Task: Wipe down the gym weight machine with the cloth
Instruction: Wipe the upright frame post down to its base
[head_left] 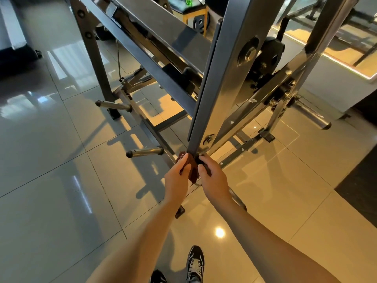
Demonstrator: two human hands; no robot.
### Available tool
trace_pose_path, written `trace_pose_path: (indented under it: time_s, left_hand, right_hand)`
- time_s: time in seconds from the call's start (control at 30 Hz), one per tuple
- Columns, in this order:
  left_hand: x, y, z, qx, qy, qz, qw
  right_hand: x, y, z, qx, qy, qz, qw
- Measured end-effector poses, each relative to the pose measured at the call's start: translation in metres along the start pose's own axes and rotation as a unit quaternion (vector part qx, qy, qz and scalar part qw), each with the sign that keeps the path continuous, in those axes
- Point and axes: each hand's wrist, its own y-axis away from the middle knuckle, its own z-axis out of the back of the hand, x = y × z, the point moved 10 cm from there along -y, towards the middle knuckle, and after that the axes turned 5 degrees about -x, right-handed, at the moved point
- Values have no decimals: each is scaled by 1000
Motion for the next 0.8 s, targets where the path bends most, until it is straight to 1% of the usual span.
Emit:
trace_pose_path:
  time_s: [0.07,0.13,0.2,0.27,0.33,0.43,0.57,0.6,0.67,0.8]
  left_hand:
    - [2,15,8,19,4,-2,1000]
    - [15,36,19,9,38,31,999]
    - [33,55,32,-30,95,95,991]
    - [51,72,40,-60,175,180,966]
    - [63,84,45,-68,209,217,951]
    - [78,94,52,-43,216,204,954]
    - [88,100,48,59,207,153,965]
    - [88,101,47,74,199,143,967]
    - [90,100,48,73,191,126,971]
    - [108,88,57,17,148,88,985]
  right_hand:
    - [-5,13,-8,5,17,4,1000]
    - [-14,27,-17,12,14,-15,1000]
    - [-25,40,-26,26,-11,-49,998]
    - [-36,53,-38,48,-38,-87,994]
    - [-49,66,-50,66,-51,-117,990]
    - [-61,80,-64,63,-73,-117,988]
    - [-69,83,-65,0,-78,-96,992]
    - [-71,83,-66,-10,-82,-93,992]
    - [-76,83,-70,-8,-91,-89,992]
    - [-97,78,-79,28,-73,-89,993]
